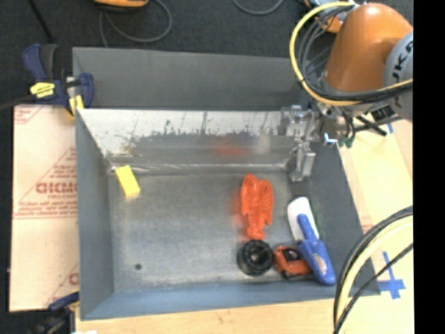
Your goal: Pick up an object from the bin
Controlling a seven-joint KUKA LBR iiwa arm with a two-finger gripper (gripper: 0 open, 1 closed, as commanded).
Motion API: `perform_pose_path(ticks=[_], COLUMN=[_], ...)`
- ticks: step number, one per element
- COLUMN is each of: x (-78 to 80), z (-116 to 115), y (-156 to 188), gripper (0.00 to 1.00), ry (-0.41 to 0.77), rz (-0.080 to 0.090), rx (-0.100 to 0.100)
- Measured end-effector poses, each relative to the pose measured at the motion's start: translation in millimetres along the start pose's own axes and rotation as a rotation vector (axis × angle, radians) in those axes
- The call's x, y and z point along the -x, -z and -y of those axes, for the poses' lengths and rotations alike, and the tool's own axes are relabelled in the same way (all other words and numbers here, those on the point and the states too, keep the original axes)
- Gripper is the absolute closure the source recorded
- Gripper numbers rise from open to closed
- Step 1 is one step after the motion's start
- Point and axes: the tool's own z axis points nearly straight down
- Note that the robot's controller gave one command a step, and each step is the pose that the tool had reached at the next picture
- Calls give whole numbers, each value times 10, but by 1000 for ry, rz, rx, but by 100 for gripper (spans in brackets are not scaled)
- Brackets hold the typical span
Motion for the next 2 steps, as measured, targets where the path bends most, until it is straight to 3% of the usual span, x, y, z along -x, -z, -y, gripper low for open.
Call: perform_pose_path(ticks=[1,2], x=[7,-30], z=[-1,-119], y=[54,-433], gripper=[0,0], ry=[1,141], rz=[7,8], rx=[-1,-2])
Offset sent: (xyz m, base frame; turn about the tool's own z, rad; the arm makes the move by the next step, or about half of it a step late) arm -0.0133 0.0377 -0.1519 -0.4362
